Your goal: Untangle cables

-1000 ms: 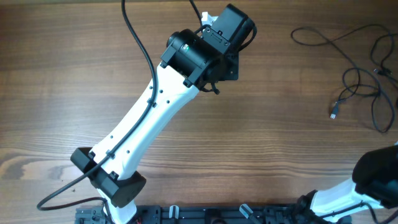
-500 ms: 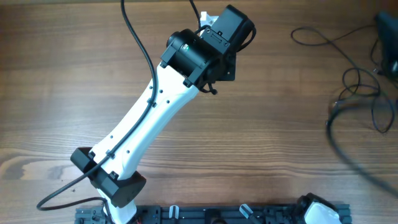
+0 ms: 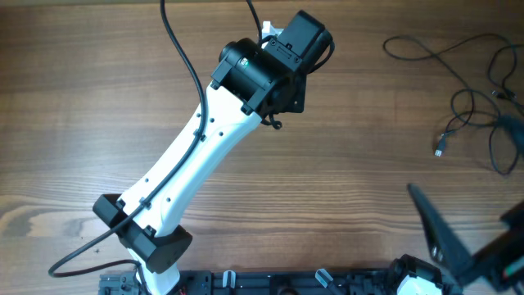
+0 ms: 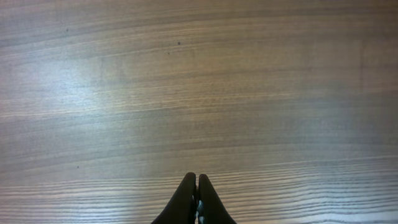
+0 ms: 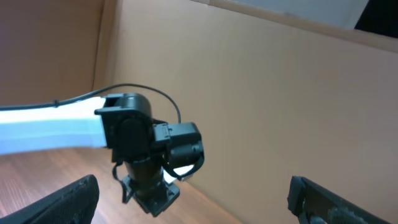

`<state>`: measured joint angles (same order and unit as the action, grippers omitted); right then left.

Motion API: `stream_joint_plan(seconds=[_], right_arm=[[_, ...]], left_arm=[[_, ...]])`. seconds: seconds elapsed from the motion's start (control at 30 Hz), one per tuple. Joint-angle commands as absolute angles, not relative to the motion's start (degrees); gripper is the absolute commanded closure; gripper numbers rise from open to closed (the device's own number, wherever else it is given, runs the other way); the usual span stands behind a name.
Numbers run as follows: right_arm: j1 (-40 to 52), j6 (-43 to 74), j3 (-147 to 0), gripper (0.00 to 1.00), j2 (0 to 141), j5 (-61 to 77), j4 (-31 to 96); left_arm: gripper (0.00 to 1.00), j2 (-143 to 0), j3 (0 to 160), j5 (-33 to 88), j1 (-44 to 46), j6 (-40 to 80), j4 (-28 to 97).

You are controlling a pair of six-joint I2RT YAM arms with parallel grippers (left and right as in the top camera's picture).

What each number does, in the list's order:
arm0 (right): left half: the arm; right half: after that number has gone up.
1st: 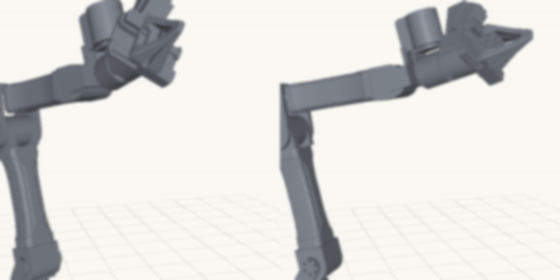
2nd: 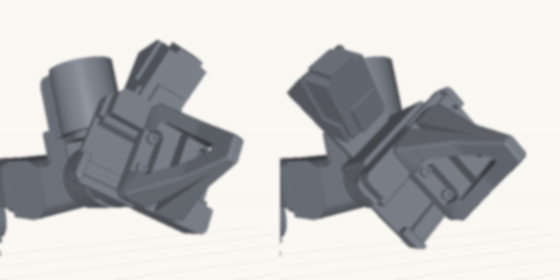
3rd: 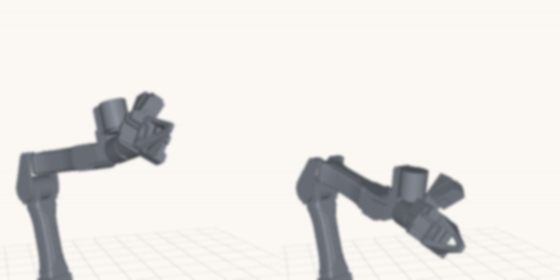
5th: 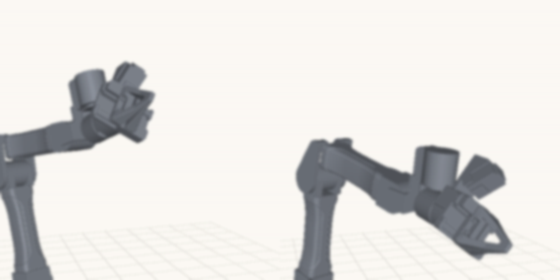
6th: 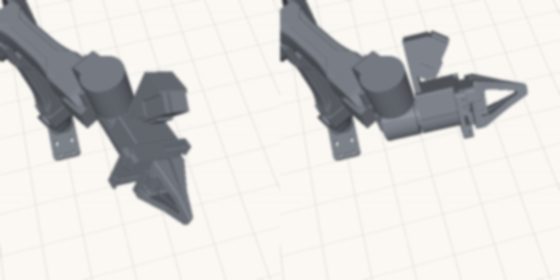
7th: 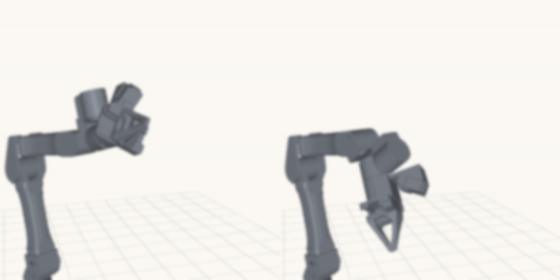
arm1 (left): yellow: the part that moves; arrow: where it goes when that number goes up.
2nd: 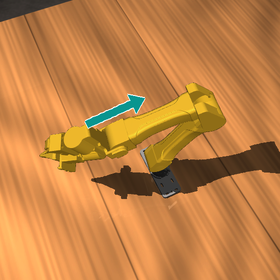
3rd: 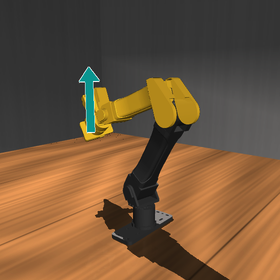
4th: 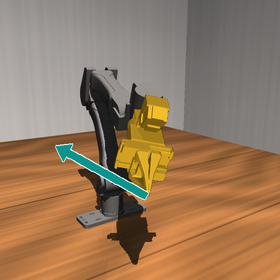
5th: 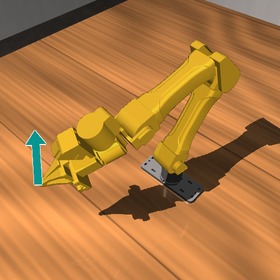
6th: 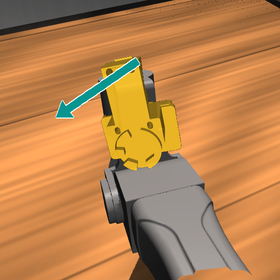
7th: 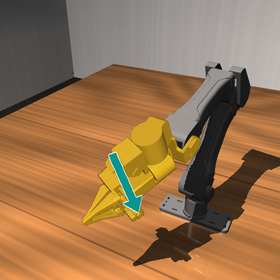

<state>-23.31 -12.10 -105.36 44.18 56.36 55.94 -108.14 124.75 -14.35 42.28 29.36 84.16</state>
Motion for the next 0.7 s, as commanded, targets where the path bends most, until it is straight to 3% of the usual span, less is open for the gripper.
stream_joint_plan(seconds=[0.0,0.27,0.67], right_arm=[[-20.95,-17.54,-104.97,0.01,40.03,42.94,63.46],[-18.48,-22.11,-97.51,0.00,32.58,40.69,62.13],[-18.31,-8.56,-58.57,0.00,28.75,39.66,16.58]], left_arm=[[0.96,-106.48,124.84,-15.31,42.50,28.71,85.93],[0.96,-106.10,124.84,-15.31,42.50,28.71,86.02],[0.96,-106.06,124.84,-15.31,42.54,28.69,84.90]])
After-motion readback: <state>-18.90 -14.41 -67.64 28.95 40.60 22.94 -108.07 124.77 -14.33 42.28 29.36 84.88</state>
